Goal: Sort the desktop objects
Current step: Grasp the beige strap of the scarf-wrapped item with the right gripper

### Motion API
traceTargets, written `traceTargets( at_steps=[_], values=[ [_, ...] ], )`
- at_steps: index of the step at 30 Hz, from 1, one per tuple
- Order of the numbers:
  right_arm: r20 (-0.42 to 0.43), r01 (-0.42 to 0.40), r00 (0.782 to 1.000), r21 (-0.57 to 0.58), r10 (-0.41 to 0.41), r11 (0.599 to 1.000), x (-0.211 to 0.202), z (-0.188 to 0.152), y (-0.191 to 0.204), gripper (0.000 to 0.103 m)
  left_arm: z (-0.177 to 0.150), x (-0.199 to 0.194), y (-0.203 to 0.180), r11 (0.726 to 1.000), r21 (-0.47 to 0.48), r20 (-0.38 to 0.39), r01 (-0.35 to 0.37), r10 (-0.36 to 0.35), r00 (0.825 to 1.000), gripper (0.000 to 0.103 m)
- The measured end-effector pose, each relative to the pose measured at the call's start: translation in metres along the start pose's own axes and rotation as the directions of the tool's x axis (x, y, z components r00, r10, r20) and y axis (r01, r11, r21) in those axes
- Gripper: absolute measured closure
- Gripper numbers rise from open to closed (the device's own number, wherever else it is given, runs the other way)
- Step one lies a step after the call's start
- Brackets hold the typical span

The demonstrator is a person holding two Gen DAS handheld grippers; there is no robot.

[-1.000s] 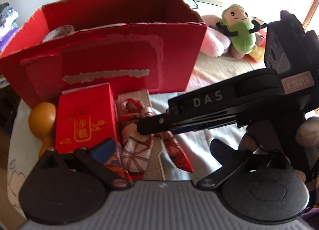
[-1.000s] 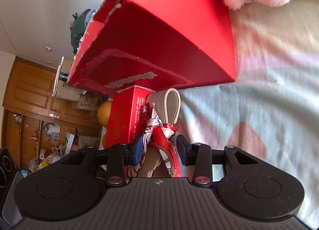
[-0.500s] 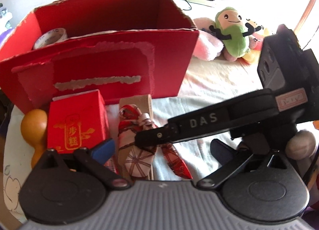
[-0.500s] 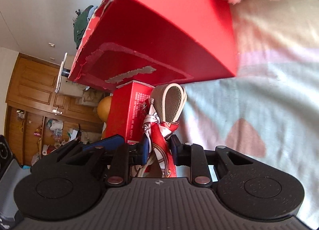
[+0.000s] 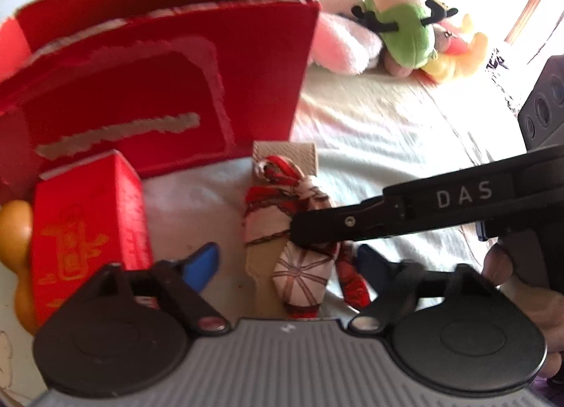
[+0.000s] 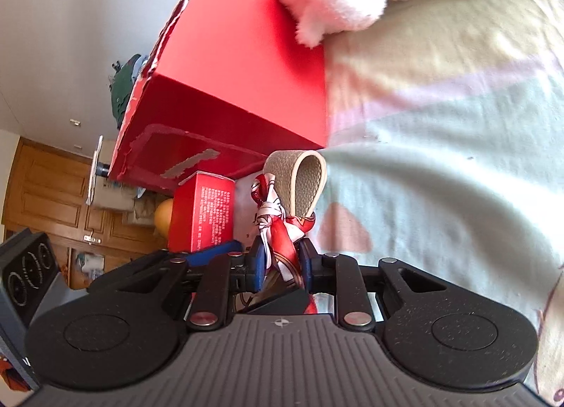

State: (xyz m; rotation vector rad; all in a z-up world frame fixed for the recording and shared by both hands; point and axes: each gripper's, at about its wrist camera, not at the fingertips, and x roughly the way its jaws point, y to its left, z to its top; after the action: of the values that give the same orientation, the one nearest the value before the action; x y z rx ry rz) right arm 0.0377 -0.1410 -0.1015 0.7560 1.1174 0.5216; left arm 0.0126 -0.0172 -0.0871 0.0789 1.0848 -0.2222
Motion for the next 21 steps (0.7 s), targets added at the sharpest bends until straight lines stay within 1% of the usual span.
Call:
traceTargets(
  at_steps=[1, 2, 3, 5, 9, 11, 13, 16, 21],
  values=[
    [0.001, 0.003, 1.000, -0.008, -0.003, 1.000, 0.000, 0.000, 0.001, 0.080, 0.000, 0.003, 0.001, 1.000, -0.007, -0.014, 0.011, -0.011, 1.000, 0.035],
    [0.003, 0.008, 1.000, -0.016, -0.008, 1.000, 0.001, 0.000, 0.002, 0.077, -0.001, 0.005, 0.000, 1.000, -0.014, -0.020, 0.016, -0.016, 1.000, 0.037],
    [0.004, 0.008, 1.000, -0.019, -0.008, 1.000, 0.001, 0.000, 0.004, 0.073, -0.002, 0.004, -0.001, 1.000, -0.012, -0.013, 0.014, -0.014, 1.000, 0.038],
    [0.008, 0.006, 1.000, -0.020, -0.006, 1.000, 0.003, 0.000, 0.005, 0.071, -0.003, 0.003, -0.004, 1.000, -0.005, -0.012, 0.004, -0.004, 1.000, 0.040],
    [0.009, 0.000, 1.000, 0.011, 0.000, 1.000, 0.015, -0.001, 0.006, 0.069, -0.004, 0.000, -0.006, 1.000, 0.004, -0.005, -0.014, 0.014, 1.000, 0.047],
    [0.011, -0.008, 1.000, 0.030, 0.008, 1.000, 0.017, -0.001, 0.006, 0.071, -0.003, -0.002, -0.008, 1.000, 0.013, -0.002, -0.021, 0.021, 1.000, 0.050],
    [0.010, -0.016, 1.000, 0.038, 0.015, 0.999, 0.014, -0.002, 0.004, 0.072, -0.002, -0.004, -0.009, 1.000, 0.019, -0.003, -0.015, 0.015, 1.000, 0.051],
    [0.017, -0.007, 1.000, 0.022, 0.006, 1.000, 0.006, -0.002, 0.006, 0.073, 0.000, -0.006, -0.014, 1.000, 0.030, -0.007, 0.001, -0.001, 1.000, 0.051],
    [0.058, 0.005, 0.998, 0.014, -0.006, 1.000, -0.021, -0.004, 0.007, 0.073, 0.004, -0.021, -0.037, 0.993, 0.116, 0.009, 0.036, -0.037, 0.999, 0.051]
  ],
)
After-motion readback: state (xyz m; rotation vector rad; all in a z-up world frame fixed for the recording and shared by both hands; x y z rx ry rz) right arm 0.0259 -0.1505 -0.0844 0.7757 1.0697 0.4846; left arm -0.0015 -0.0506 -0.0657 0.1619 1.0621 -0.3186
